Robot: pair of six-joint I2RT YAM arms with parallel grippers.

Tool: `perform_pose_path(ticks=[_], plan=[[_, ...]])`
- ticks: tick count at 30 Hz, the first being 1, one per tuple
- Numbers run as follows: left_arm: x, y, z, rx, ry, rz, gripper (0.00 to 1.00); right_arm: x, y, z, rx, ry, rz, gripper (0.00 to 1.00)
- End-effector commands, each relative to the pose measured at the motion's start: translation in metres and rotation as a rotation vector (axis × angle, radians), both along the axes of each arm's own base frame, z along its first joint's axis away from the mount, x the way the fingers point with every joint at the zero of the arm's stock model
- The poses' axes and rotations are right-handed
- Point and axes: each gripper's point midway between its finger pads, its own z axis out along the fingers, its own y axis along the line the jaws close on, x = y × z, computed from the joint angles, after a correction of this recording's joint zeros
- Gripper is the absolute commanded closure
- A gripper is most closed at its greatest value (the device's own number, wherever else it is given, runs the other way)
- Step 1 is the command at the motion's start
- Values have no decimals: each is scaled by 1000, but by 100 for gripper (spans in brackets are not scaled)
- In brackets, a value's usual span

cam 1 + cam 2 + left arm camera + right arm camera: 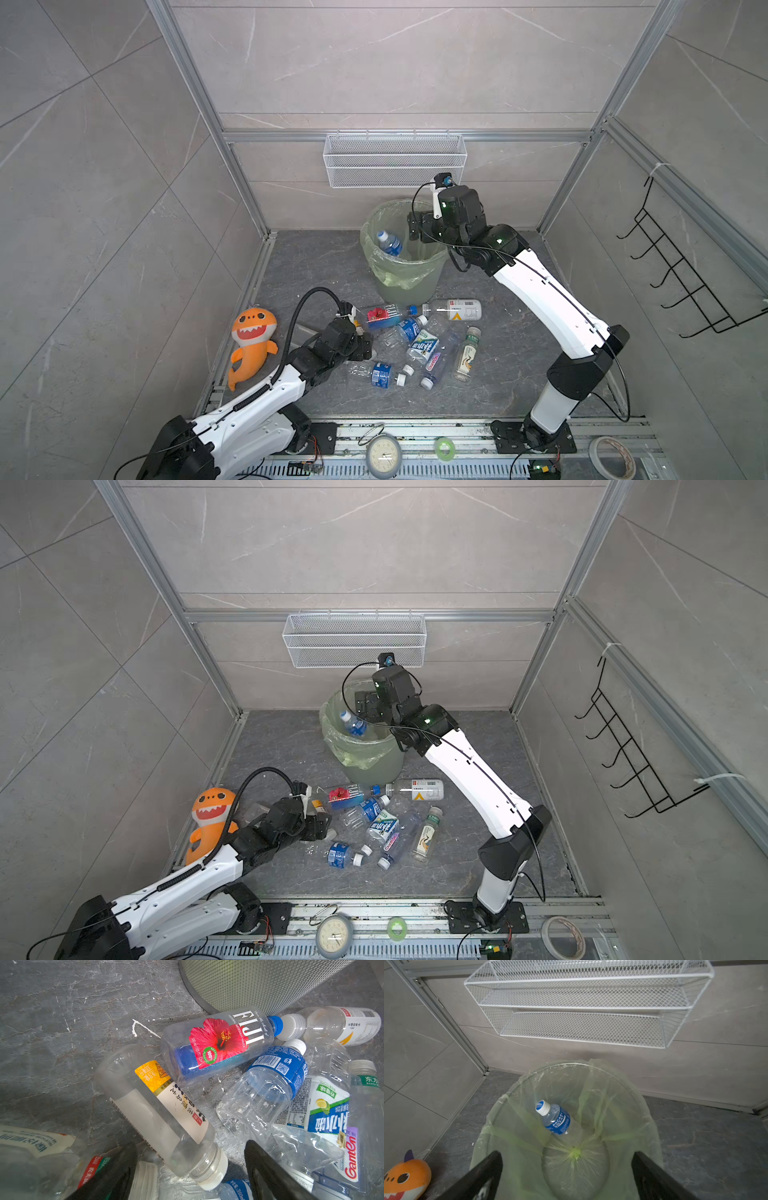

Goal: Throw the plastic bottles in the bin
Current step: Throw the plastic bottle into the trash bin, then pick up the plastic bottle from the center of the table.

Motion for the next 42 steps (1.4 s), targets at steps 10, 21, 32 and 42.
perform_pose_path(ticks=[10, 21, 32, 42], plan=[[1, 11, 15, 25, -8, 45, 19, -52, -41, 3, -4, -8, 2, 1], [3, 35, 32, 61, -28, 178, 23, -94, -73, -61, -54, 113, -6, 1], [16, 35, 29, 48, 25, 310, 25, -123, -93, -117, -121, 209, 5, 1], [32, 15, 8, -21, 112, 397, 30, -133, -95, -157, -138, 294, 21, 1]])
